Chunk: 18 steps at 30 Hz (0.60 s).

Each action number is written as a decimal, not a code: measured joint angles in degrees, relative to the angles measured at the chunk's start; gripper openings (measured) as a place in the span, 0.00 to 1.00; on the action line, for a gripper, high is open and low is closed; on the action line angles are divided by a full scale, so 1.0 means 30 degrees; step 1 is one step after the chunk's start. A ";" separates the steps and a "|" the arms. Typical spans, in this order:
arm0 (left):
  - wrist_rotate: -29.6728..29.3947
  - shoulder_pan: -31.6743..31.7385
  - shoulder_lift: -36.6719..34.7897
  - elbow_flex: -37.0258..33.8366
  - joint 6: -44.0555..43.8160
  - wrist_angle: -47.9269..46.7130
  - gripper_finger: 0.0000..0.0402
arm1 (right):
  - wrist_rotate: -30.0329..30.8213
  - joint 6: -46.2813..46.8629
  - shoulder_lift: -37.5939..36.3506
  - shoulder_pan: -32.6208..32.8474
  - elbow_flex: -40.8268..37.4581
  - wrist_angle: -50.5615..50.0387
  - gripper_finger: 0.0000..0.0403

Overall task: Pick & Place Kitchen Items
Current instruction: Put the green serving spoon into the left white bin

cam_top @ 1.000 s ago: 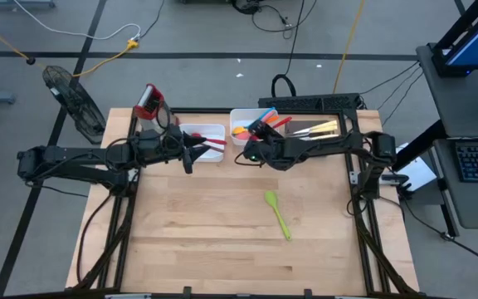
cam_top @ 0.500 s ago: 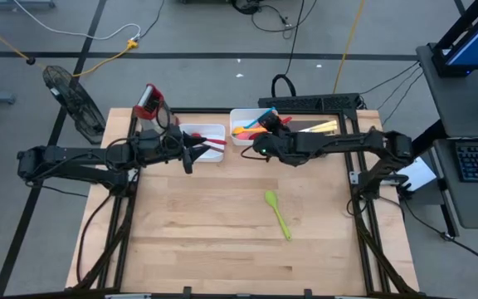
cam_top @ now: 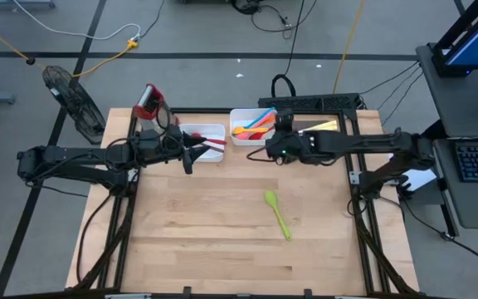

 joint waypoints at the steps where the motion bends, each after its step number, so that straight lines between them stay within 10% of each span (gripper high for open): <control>1: 0.0000 0.0007 0.0000 0.0000 0.0007 -0.0007 0.46 | -0.1040 0.1134 -0.0152 0.0096 -0.0007 -0.0080 0.37; 18: 0.0000 0.0007 0.0000 0.0000 -0.0611 0.0007 0.46 | -1.5062 1.3132 -0.1167 0.1648 -0.0007 -0.2025 0.37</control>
